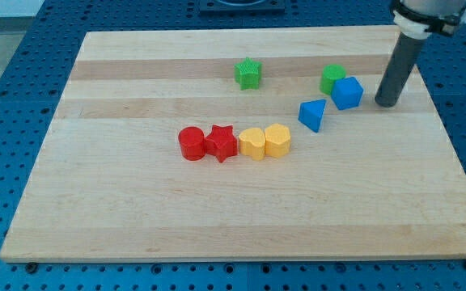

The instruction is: Push the cube slightly to the left

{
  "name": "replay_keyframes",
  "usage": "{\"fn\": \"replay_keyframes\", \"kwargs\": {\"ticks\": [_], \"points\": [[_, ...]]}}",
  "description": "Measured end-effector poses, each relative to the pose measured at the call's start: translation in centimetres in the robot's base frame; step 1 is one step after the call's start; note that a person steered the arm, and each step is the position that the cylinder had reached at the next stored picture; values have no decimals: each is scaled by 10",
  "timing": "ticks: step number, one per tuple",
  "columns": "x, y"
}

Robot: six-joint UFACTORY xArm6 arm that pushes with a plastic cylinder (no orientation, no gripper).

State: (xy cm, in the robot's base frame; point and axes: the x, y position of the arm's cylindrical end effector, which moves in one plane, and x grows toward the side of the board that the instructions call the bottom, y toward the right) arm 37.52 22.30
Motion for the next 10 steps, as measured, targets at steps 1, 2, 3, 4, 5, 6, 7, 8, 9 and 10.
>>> {"fn": "replay_keyframes", "kwargs": {"ticks": [1, 2, 3, 4, 5, 6, 7, 8, 9, 10], "points": [[-8, -5], [-8, -24], [-8, -48], [-4, -66], [-3, -70], [-2, -65], [18, -55], [53, -55], [83, -66], [94, -90]]}}
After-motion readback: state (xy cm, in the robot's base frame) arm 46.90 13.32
